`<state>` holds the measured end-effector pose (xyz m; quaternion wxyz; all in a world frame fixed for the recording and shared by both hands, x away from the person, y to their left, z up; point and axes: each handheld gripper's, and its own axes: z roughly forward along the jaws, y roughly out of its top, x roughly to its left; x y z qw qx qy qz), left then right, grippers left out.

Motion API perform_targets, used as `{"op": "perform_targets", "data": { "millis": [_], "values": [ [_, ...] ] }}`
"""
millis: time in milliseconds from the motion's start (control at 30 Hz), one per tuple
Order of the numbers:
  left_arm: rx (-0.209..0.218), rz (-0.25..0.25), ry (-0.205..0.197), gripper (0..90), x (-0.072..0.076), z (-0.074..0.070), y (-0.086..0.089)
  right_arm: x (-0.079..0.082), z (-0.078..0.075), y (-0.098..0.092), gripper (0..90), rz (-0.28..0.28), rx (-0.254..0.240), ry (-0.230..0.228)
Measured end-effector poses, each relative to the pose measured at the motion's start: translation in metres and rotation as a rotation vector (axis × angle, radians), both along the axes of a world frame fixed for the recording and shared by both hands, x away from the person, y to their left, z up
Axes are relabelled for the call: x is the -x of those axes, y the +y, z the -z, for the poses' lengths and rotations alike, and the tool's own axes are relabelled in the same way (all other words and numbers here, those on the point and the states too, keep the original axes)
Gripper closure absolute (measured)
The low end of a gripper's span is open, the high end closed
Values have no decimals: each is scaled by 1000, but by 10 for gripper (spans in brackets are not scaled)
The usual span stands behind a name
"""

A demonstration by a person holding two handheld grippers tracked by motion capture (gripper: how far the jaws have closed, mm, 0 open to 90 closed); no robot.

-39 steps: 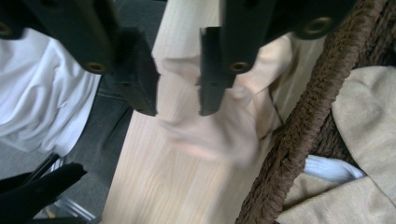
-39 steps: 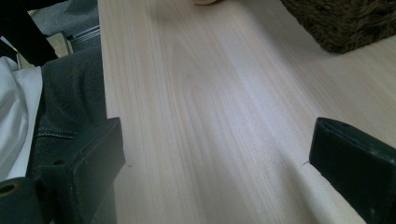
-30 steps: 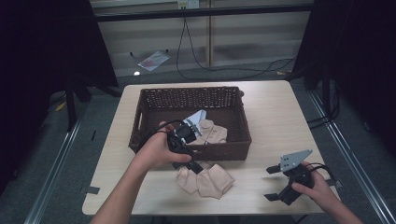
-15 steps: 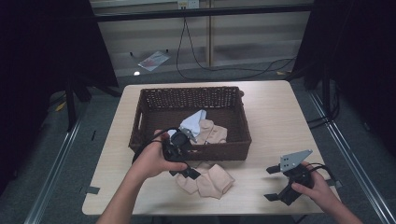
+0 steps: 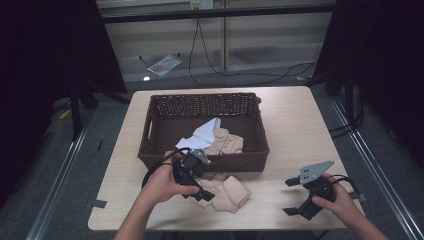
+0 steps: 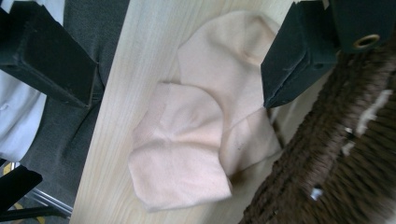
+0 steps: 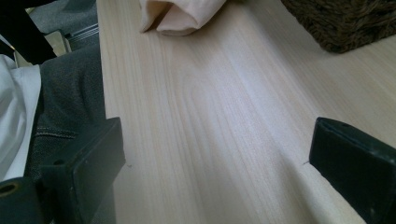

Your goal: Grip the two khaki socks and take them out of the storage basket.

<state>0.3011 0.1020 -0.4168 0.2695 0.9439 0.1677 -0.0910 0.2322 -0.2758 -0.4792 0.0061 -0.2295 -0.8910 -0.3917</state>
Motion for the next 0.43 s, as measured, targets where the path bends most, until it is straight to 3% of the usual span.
{"op": "perform_targets", "data": {
  "millis": [100,200,300,433],
  "values": [
    [3,14,-16,98,1,11,3,0,0,0,31,-1,0,0],
    [11,-7,-37,97,4,16,3,0,0,0,31,-3,2,-5],
    [-24,17,-39,97,6,26,5,0,-1,0,31,-3,1,-7],
    [-24,-4,-49,110,8,30,2,0,0,0,31,-5,3,-8]
  ]
}}
